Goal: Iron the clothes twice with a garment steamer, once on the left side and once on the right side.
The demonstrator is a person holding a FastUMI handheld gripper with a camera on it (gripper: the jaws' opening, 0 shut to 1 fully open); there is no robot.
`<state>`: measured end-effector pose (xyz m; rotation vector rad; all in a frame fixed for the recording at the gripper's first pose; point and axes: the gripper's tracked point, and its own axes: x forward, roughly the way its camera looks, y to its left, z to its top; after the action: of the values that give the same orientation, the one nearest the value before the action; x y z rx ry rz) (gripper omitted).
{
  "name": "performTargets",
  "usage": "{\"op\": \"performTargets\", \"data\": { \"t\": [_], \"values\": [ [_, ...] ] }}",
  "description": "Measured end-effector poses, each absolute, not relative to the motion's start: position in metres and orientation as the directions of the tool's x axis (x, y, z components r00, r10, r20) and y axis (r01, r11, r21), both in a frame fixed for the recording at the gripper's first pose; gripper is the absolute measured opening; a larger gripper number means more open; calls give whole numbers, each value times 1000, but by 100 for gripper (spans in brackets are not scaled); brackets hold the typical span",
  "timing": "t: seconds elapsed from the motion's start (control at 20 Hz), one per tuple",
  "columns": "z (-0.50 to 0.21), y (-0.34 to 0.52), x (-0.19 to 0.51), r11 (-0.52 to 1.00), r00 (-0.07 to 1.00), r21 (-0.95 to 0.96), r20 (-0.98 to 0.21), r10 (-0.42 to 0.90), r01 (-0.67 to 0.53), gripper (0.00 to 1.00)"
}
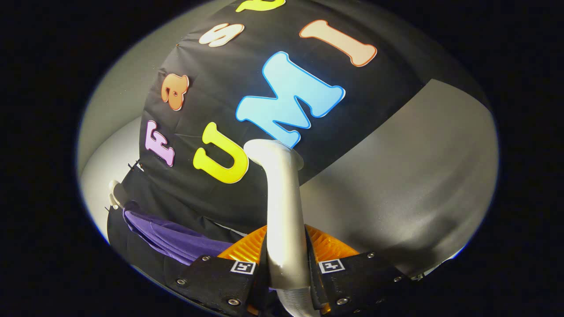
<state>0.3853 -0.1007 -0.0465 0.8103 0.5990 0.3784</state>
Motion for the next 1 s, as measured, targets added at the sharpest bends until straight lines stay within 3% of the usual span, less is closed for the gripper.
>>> {"op": "performTargets", "data": {
  "t": [0.45,0.8,1.0],
  "values": [
    [49,-46,258,764,919,624,-187,348,-163,37],
    [87,12,178,858,974,485,-51,219,-167,37],
    [89,47,160,911,982,385,-51,183,-150,38]
  ]
}}
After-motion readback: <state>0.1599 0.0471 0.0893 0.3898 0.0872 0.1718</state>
